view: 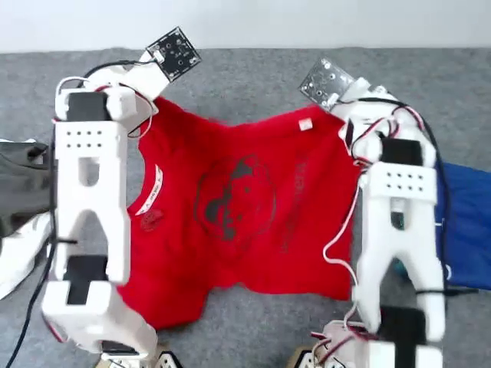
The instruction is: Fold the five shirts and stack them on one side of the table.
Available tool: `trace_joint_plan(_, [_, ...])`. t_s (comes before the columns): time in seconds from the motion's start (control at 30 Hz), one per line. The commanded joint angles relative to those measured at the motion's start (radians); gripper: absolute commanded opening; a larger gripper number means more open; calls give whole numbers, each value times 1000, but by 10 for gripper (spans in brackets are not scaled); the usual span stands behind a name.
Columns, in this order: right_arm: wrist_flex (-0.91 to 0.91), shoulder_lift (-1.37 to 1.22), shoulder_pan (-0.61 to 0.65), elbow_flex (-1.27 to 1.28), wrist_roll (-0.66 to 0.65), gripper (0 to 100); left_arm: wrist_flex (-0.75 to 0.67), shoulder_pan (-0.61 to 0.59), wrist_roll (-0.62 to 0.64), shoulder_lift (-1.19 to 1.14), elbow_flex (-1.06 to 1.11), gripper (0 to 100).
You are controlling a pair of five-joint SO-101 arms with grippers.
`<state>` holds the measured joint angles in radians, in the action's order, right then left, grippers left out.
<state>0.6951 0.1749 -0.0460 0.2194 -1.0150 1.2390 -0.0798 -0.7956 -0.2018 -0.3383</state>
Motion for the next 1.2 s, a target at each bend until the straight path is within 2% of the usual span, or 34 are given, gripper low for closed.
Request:
trace_joint_plan(0.0, [-183, -76, 4, -15, 0, 11, -132, -14, -8, -63, -4, 13])
trace_joint_plan(0.23, [-530, -272, 5, -17, -87, 11, -390, -25, -6, -176, -4, 13])
trace_joint_plan(0.37, [-657, -329, 12, -17, -138, 11, -448, -37, -6, -181, -5, 13])
trace_joint_plan(0.6, [-687, -371, 7, -106, -137, 11, -446, -54, -9, -180, -12, 13])
trace_joint_plan(0.83, [-687, -377, 5, -127, -137, 11, -448, -35, 38, -121, -143, 13])
trace_joint_plan(0.97, [-687, -377, 2, -126, -140, 11, -437, -23, 0, -115, -157, 13])
trace_joint_plan(1.03, [-687, -372, 2, -126, -140, 11, -402, -21, -54, -117, -159, 13])
trace_joint_plan(1.17, [-684, -369, 2, -126, -140, 10, -284, -15, -68, -107, -166, 13])
